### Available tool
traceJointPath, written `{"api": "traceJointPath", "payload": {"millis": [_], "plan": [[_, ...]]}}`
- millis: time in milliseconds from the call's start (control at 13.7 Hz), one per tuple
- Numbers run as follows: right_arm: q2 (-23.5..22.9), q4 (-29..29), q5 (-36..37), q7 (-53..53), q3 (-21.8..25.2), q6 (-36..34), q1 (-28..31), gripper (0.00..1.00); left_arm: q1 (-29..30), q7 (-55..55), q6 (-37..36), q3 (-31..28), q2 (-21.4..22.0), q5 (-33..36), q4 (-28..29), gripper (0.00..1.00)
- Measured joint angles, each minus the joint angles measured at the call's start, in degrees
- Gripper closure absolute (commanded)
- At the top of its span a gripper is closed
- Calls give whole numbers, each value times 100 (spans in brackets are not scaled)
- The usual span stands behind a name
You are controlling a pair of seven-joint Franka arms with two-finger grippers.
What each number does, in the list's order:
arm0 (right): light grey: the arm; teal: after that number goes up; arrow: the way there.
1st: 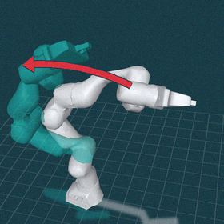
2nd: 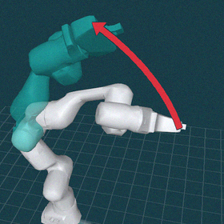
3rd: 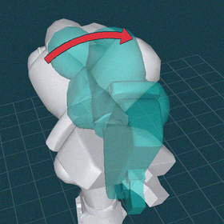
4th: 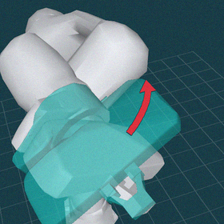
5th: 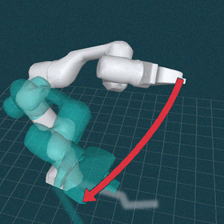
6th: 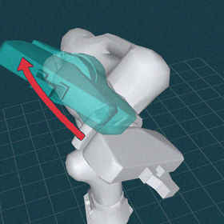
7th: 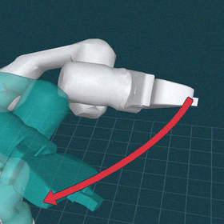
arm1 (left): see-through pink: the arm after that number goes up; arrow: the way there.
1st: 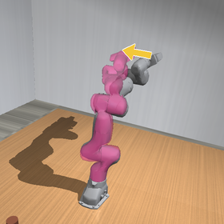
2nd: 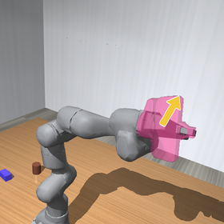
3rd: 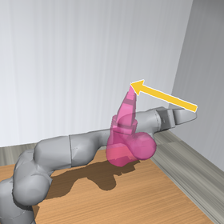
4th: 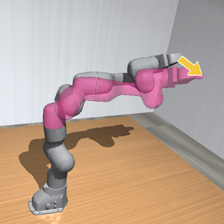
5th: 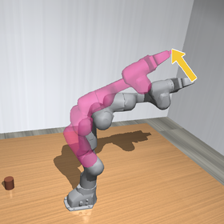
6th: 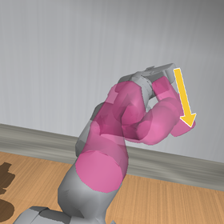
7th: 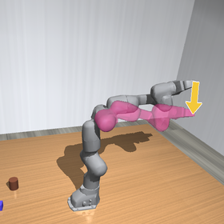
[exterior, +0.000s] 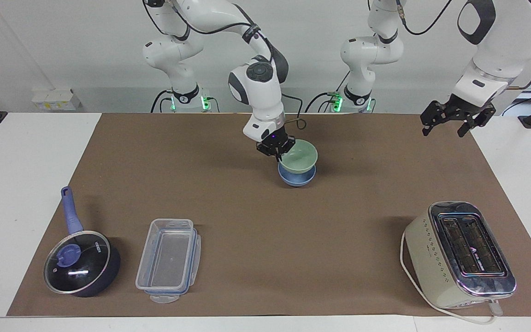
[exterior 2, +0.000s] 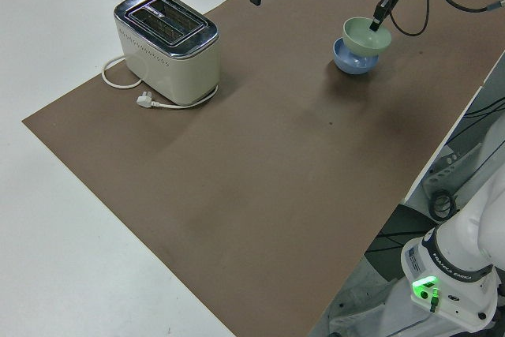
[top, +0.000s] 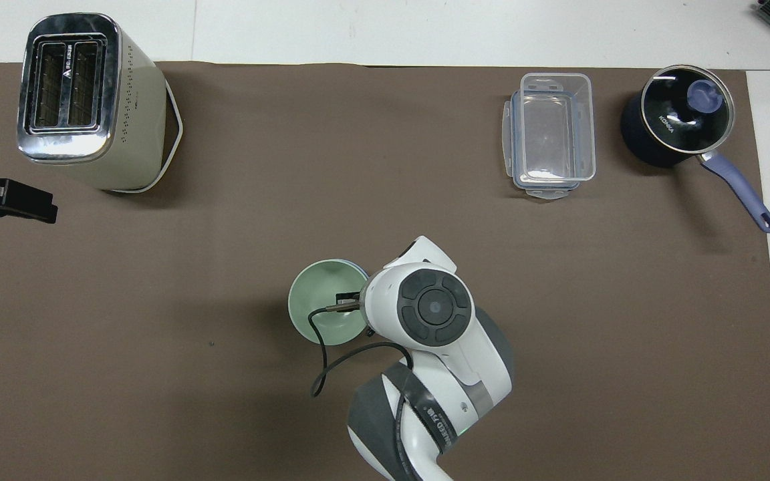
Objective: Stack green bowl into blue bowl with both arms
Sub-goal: 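Lower the green bowl into the blue bowl with the right gripper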
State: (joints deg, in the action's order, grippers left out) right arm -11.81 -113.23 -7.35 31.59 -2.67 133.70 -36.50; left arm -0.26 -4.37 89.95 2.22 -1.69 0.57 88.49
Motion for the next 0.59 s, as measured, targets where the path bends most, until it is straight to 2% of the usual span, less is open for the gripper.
{"api": "traceJointPath", "payload": {"millis": [585], "plan": [[-316,127,355,33,50,121,57,100,0,0,0,0,0,0,0,0]]}}
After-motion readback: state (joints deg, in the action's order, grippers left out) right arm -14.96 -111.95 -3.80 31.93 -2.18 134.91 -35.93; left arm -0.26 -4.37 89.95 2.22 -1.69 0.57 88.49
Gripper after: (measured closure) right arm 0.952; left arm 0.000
